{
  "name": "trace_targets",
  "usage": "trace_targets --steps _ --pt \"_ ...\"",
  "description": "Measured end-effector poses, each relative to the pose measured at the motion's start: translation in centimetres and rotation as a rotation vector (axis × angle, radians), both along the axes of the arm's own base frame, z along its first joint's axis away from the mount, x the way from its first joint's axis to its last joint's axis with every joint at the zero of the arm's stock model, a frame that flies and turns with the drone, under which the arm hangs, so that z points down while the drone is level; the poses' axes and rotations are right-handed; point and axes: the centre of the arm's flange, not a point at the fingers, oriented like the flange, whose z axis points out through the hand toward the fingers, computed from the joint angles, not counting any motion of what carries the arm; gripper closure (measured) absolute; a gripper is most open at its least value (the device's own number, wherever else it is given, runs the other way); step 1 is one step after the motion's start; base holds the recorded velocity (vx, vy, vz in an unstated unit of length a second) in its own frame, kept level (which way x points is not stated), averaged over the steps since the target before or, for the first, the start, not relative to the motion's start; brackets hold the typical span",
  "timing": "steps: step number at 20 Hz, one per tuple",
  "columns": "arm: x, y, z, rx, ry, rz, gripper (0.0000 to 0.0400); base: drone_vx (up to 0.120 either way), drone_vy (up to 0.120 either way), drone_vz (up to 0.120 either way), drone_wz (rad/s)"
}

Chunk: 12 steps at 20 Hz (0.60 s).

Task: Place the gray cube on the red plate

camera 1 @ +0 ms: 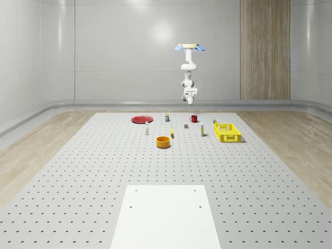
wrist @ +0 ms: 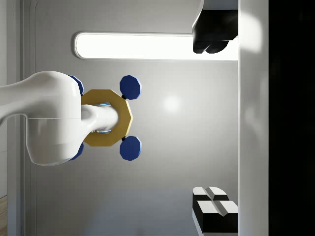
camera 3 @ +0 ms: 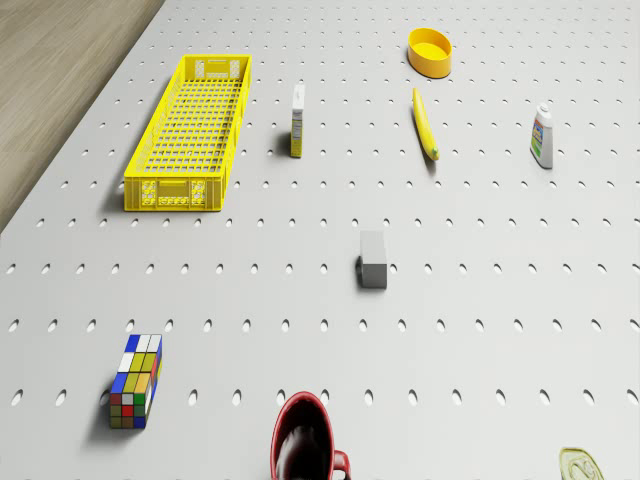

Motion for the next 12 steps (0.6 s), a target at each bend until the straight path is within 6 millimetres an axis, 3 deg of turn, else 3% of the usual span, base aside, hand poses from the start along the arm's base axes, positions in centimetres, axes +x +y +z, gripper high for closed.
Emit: trace_targets --steps 12 --pt "-0.09 0.11 0.00 -0.011 -0.009 0.000 0.0000 0.120 -0.120 0.000 0.000"
